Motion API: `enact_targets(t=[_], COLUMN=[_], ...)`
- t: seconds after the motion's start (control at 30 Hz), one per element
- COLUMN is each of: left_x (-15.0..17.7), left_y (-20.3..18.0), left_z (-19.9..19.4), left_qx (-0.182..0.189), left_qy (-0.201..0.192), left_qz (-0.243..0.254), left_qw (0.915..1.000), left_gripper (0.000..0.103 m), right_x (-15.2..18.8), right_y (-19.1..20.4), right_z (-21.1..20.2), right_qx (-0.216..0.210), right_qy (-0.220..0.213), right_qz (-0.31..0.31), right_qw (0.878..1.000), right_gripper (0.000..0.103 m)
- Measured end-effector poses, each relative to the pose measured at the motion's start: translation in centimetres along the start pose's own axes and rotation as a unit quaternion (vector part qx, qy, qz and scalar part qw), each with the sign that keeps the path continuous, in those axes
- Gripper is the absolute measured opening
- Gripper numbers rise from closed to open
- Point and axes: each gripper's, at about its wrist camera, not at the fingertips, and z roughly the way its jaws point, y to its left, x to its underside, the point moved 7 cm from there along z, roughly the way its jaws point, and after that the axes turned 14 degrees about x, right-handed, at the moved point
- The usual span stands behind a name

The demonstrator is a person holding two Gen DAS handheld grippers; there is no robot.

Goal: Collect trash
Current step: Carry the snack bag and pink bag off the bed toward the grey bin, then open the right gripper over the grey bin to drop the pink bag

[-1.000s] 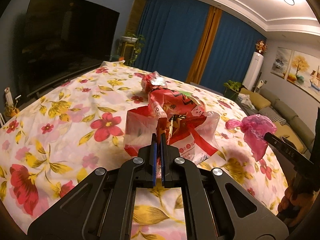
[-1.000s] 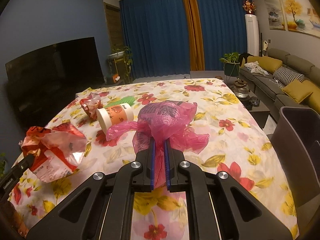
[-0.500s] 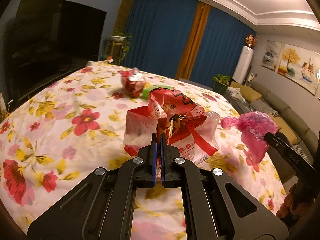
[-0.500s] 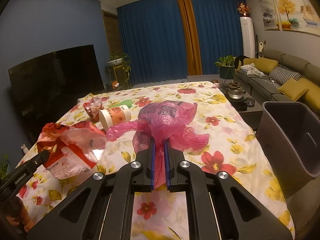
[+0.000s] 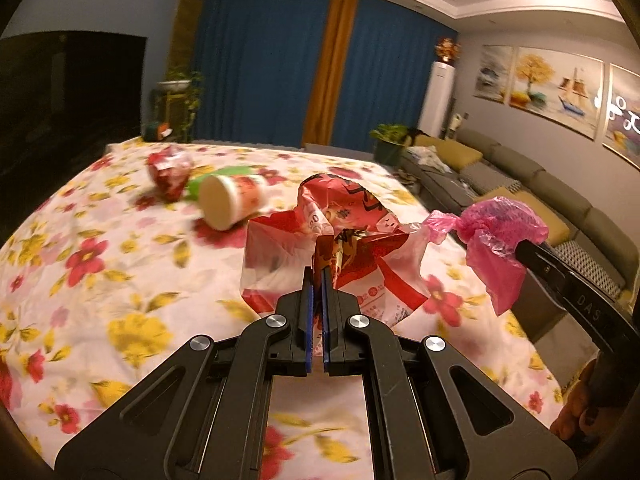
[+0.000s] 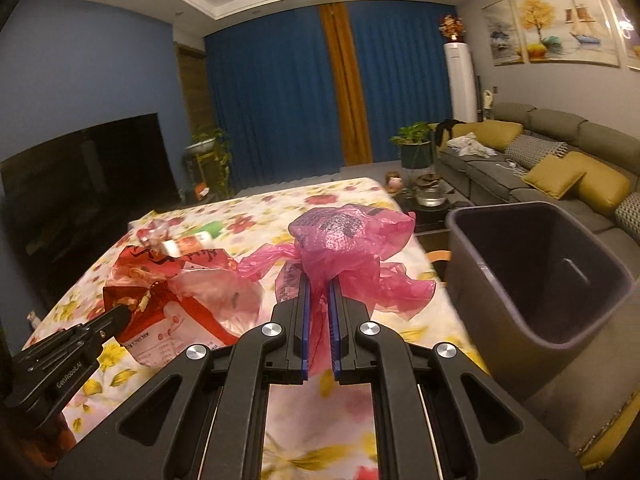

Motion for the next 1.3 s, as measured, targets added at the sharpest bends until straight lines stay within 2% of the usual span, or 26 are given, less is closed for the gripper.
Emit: enact_targets(t=[0.4,0.8,1.3], left_x=[-0.6,-0.9,-0.3], left_y=[-4.9,-11.2,-13.4], left_z=[3.5,7.5,11.4], left_qx=[0.044,0.089,0.11], left_qy=[0.015,0.032,0.054], left_qz=[0.022,0.068,0.069], left_qw=[0.9987,0.9932,0.9901], left_gripper=[0.002,0.002,0.002], right_x=[-1.6,-2.2,-2.1], right_y=[-7.2,-11.0,-14.8], right_z=[-1.5,-1.5,0.1], right_qx=[0.062,0.103,0.128], right_qy=[-0.029,-0.045,-0.032], right_qz=[0.039,0.052,0.074], right_qw=[0.997,0.992,0.988], right_gripper=[0.009,0.009,0.009])
